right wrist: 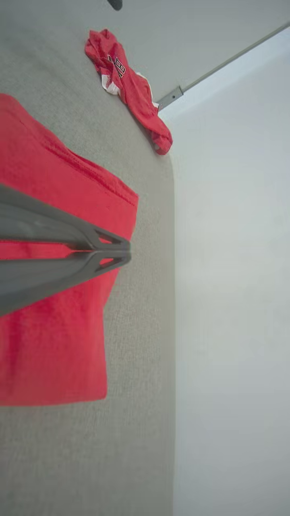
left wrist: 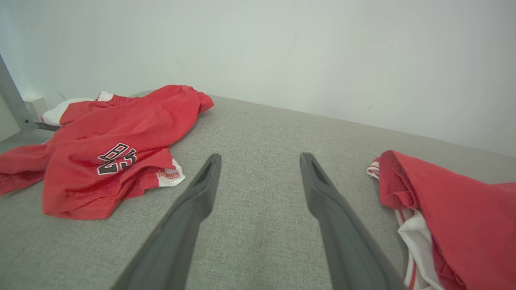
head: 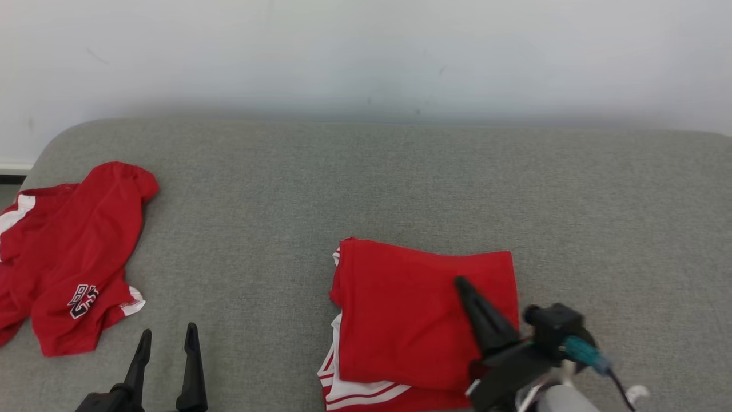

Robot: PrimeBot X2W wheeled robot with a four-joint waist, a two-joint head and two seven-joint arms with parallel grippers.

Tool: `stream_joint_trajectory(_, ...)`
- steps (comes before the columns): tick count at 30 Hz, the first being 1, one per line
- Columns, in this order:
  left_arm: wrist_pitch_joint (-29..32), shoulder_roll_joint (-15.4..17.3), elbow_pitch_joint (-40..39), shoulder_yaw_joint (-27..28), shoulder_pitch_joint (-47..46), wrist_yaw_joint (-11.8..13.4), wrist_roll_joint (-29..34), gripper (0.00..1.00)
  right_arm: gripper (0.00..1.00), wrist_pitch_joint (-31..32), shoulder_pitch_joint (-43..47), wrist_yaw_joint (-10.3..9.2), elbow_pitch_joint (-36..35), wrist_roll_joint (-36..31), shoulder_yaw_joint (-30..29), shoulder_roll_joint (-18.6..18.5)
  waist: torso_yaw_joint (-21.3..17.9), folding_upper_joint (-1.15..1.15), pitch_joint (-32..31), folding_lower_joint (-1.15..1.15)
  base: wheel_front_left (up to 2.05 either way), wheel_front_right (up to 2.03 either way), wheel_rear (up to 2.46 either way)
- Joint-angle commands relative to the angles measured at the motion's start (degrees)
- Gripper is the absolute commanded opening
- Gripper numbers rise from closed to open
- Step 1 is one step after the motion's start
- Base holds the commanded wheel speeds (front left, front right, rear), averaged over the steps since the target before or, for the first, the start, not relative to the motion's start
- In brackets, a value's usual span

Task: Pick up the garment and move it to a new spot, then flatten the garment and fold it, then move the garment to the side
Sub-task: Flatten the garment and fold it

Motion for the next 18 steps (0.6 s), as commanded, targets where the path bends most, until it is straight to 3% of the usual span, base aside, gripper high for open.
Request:
stream_joint_trajectory(1,-0.11,-0.19,-0.20,0.02,0.57,0.07,0.41,1.00,0.00,-0.09,1.90,-0.09,-1.17,-1.78,-2.32,0.44,-0.59,0.00,-0.34,0.00,0.00,0.00,0.00)
stream_joint_trajectory(9,-0.11,-0.27,-0.43,0.25,1.20,0.07,1.87,1.00,0.00,-0.09,9.74,-0.09,-6.66,-8.94,-17.78,2.96,-2.51,0.00,-1.71,0.00,0.00,0.00,0.00)
stream_joint_trajectory(18,-0.11,-0.29,-0.52,0.18,2.37,0.07,3.46,1.00,0.00,-0.09,14.89,-0.09,-9.34,-11.32,-23.87,4.78,-4.78,0.00,-2.79,0.00,0.00,0.00,0.00)
